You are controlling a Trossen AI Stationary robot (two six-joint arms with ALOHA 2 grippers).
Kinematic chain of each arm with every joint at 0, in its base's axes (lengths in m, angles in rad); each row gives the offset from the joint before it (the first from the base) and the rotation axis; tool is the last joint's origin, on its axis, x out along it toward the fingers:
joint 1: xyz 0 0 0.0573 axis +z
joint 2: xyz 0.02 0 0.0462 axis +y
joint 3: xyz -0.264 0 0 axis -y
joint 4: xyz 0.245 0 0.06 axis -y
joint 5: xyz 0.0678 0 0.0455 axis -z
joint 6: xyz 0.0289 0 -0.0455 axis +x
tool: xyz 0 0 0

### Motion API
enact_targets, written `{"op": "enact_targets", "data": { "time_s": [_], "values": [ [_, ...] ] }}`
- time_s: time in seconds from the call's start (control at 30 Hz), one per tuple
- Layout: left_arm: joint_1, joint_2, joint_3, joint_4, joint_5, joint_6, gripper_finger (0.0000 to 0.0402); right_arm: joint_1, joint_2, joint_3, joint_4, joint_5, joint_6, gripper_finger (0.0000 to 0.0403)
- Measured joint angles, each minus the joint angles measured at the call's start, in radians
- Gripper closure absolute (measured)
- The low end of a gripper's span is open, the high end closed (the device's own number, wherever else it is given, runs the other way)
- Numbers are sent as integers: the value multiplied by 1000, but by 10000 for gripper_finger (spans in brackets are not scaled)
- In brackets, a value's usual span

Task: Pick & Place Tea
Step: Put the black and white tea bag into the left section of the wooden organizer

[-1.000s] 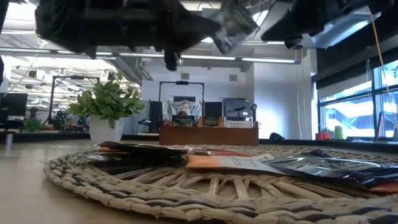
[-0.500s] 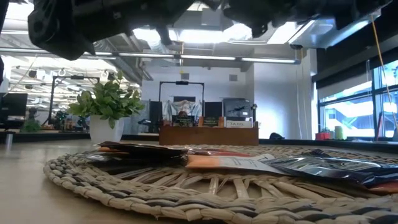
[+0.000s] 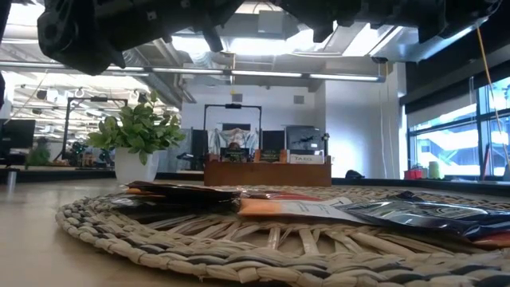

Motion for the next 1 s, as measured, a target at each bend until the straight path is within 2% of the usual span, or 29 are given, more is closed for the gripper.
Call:
{"op": "enact_targets", "data": {
  "time_s": [0.57, 1.0],
  "values": [
    [0, 0, 50, -1, 30, 43, 384, 0, 0, 0, 27, -36, 2, 275],
    [0, 1, 50, -23, 31, 42, 384, 0, 0, 0, 38, -35, 2, 386]
  ]
}}
